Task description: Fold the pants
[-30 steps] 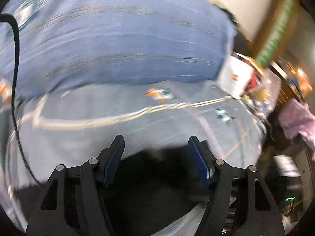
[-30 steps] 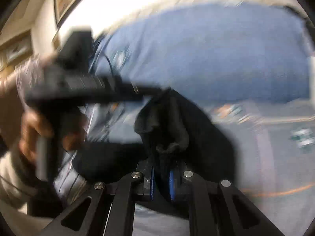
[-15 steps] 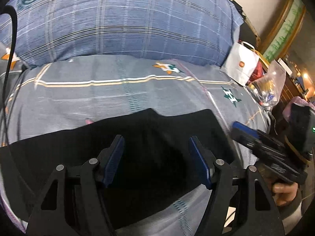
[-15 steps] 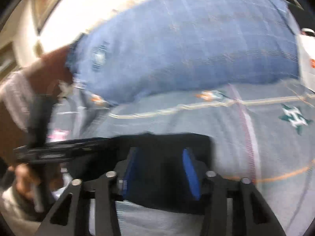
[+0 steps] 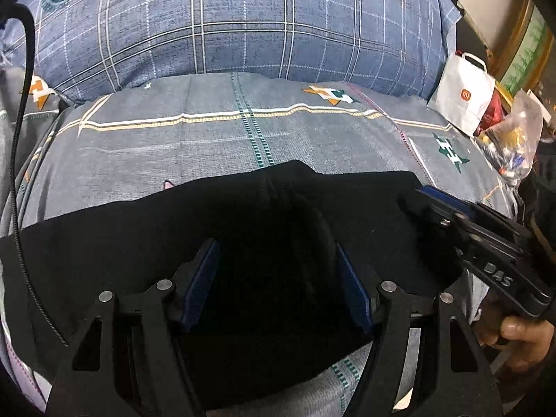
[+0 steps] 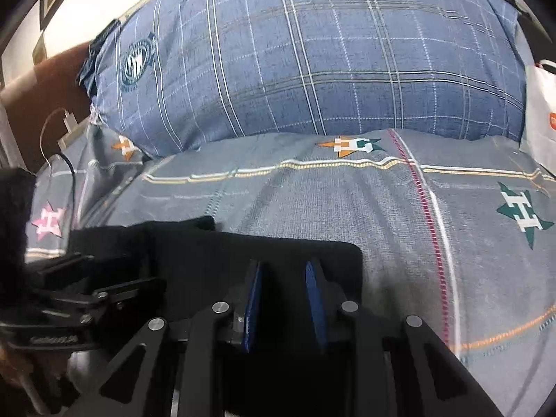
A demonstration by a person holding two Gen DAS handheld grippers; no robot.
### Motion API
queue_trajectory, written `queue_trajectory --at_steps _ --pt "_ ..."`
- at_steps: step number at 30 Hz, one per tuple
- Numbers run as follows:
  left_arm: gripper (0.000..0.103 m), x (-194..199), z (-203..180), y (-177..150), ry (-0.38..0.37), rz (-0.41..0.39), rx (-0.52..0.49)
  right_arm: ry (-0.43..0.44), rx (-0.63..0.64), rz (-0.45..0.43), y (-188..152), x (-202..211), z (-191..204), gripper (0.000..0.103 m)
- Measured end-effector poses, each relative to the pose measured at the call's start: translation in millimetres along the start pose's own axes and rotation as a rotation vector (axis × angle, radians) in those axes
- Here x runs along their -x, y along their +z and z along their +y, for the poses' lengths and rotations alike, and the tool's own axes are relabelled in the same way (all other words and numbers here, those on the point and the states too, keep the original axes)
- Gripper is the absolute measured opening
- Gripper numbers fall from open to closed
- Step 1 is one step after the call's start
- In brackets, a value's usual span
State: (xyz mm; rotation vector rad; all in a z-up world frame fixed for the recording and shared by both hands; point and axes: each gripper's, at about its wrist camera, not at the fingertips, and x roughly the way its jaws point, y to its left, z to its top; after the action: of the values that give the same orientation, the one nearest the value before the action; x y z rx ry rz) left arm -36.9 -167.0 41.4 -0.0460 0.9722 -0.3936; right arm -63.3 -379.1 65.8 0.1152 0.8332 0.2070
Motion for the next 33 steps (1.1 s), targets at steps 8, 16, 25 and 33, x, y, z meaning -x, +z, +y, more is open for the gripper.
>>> queue_trajectory --at_steps 8,16,25,33 --pt "0.068 1 2 -14 -0.007 0.0 -0.004 -0.031 0.052 0.056 -40 8 21 0.026" --pt "0.068 24 5 -19 -0.028 -0.02 0.009 -0.019 0.022 0.023 -28 28 30 0.027" --pt "0.068 69 45 -37 0.045 -0.084 0.105 0.071 0.055 0.034 -15 17 62 0.032" --pt "0.068 89 87 -59 0.162 -0.103 0.172 0.105 0.139 0.12 -29 -25 96 0.033"
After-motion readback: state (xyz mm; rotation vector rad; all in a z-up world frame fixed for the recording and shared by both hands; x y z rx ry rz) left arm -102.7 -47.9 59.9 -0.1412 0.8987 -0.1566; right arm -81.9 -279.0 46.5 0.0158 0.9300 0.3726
